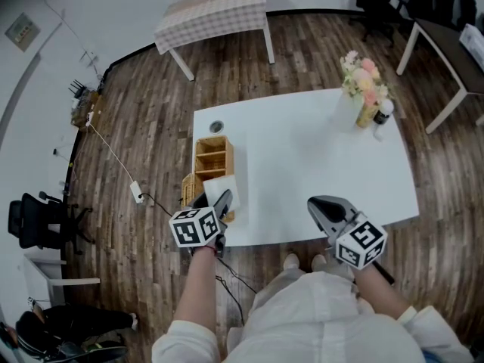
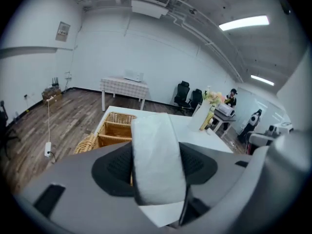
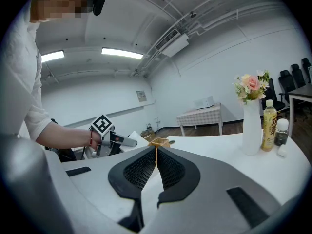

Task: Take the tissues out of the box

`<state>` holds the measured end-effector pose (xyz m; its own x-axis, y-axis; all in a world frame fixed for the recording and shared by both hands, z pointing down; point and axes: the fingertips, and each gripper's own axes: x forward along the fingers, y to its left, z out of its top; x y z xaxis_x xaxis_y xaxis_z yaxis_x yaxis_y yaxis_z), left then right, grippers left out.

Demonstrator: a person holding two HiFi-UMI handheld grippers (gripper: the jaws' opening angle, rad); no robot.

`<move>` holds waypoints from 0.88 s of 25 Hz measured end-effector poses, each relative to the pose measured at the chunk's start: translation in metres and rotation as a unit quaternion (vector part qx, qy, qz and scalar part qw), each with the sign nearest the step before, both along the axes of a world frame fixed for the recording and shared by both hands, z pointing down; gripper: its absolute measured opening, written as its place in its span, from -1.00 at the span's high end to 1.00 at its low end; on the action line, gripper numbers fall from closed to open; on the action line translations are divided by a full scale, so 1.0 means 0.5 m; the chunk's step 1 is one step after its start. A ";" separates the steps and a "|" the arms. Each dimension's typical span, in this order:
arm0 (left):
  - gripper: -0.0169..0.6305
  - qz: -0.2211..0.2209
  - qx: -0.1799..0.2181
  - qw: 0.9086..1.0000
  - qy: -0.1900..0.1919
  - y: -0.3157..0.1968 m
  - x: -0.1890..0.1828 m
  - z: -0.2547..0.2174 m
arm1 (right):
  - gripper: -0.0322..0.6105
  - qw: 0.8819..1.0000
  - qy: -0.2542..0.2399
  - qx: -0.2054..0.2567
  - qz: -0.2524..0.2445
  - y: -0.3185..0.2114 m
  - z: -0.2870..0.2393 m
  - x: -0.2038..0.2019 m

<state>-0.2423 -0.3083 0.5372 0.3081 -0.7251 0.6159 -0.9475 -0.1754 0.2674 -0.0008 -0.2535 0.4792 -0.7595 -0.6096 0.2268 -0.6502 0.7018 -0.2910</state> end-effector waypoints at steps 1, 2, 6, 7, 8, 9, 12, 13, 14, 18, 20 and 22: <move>0.17 -0.001 0.005 1.000 0.020 -0.001 0.017 -0.009 | 0.79 1.000 0.000 0.001 0.001 0.002 -0.001 0.002; 0.17 -0.002 0.009 0.999 0.040 -0.001 0.035 -0.018 | 0.79 1.000 0.000 0.002 0.001 0.003 -0.002 0.005; 0.17 0.003 0.016 0.995 0.100 0.004 0.112 -0.039 | 0.79 1.000 -0.002 0.007 0.007 0.007 -0.005 0.021; 0.17 0.008 0.015 0.994 0.107 0.007 0.132 -0.042 | 0.79 1.000 -0.002 0.007 0.009 0.009 -0.006 0.024; 0.17 0.014 0.014 0.994 0.111 0.010 0.151 -0.044 | 0.79 1.000 -0.003 0.007 0.011 0.010 -0.007 0.028; 0.17 0.020 0.014 0.993 0.114 0.013 0.169 -0.045 | 0.79 1.000 -0.003 0.008 0.012 0.011 -0.008 0.032; 0.17 0.038 0.011 0.992 0.123 0.021 0.220 -0.047 | 0.79 1.000 -0.003 0.009 0.017 0.013 -0.008 0.044; 0.17 0.043 0.010 0.991 0.126 0.024 0.233 -0.048 | 0.79 1.000 -0.003 0.009 0.018 0.014 -0.008 0.047; 0.17 0.047 0.010 0.991 0.128 0.026 0.245 -0.050 | 0.79 1.000 -0.003 0.009 0.019 0.016 -0.008 0.050; 0.17 0.060 0.010 0.989 0.135 0.038 0.283 -0.059 | 0.79 1.000 -0.004 0.009 0.023 0.022 -0.009 0.061; 0.17 0.065 0.010 0.988 0.138 0.043 0.300 -0.063 | 0.79 1.000 -0.005 0.010 0.025 0.023 -0.009 0.066; 0.17 0.070 0.011 0.987 0.142 0.047 0.316 -0.068 | 0.79 1.000 -0.006 0.011 0.026 0.022 -0.009 0.071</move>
